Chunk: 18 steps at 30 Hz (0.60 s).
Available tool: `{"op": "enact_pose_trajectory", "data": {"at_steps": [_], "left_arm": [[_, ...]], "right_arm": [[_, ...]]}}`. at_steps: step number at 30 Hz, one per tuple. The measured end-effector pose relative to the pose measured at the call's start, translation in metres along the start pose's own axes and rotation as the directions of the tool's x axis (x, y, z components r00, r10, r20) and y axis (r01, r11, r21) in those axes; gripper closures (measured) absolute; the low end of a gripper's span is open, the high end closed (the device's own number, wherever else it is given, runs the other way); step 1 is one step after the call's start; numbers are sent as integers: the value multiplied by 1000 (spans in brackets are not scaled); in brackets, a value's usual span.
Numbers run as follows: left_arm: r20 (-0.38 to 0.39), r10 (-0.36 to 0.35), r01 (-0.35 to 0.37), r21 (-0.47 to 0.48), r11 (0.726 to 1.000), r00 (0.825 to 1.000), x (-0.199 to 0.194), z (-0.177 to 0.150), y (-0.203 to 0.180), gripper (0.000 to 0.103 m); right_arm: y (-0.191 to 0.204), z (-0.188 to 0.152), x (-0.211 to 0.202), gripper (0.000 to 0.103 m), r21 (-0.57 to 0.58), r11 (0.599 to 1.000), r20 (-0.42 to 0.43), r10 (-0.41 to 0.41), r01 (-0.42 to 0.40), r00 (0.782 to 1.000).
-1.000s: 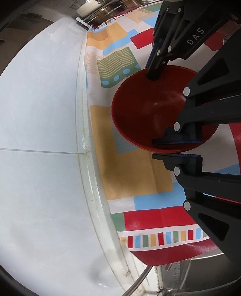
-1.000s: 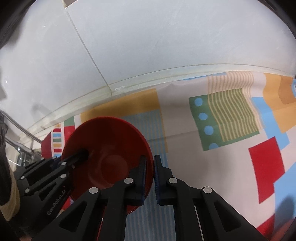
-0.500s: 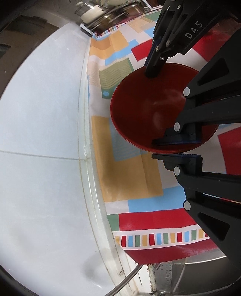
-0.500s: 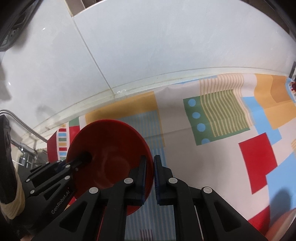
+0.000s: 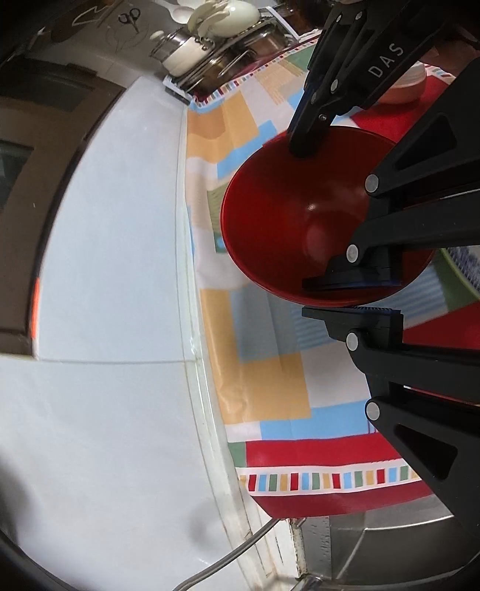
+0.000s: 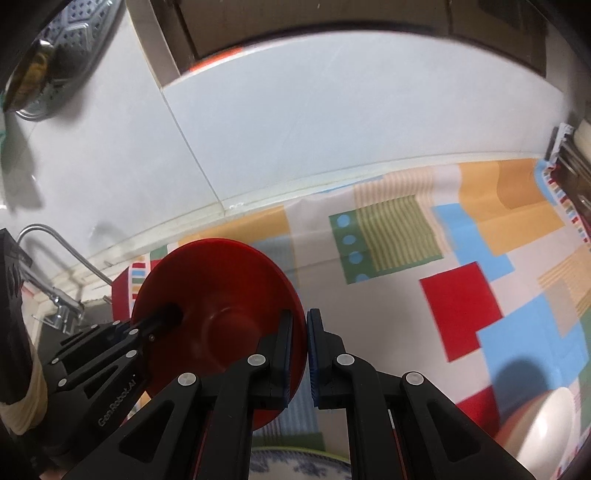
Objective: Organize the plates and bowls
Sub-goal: 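Lift the red bowl with both tools and carry it over the white bowl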
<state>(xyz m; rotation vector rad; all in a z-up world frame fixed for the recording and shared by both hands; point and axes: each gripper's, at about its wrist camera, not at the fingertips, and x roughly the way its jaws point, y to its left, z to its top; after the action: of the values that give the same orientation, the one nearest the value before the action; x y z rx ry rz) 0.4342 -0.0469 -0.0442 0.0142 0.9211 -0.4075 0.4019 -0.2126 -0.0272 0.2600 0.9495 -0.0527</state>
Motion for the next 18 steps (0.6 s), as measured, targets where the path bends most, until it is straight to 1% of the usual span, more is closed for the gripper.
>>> {"op": "enact_pose_trajectory", "data": {"at_steps": [5,9,18], "left_arm": [[5,-20,20,-1,1000,1000,-15,-6,-24,94],[10,-34,33,4,999,999,-24,-12,-45,94],[26,-70,69,43,997,997,-43,-28,-100,94]], "right_arm": [[-16,-6,-27,94,9,1000,32,6,-7,999],[-28,-13,-50,94,6,1000,63,-11,10,998],[-70,-32,-89,94,26,999,85,-31,29,996]]}}
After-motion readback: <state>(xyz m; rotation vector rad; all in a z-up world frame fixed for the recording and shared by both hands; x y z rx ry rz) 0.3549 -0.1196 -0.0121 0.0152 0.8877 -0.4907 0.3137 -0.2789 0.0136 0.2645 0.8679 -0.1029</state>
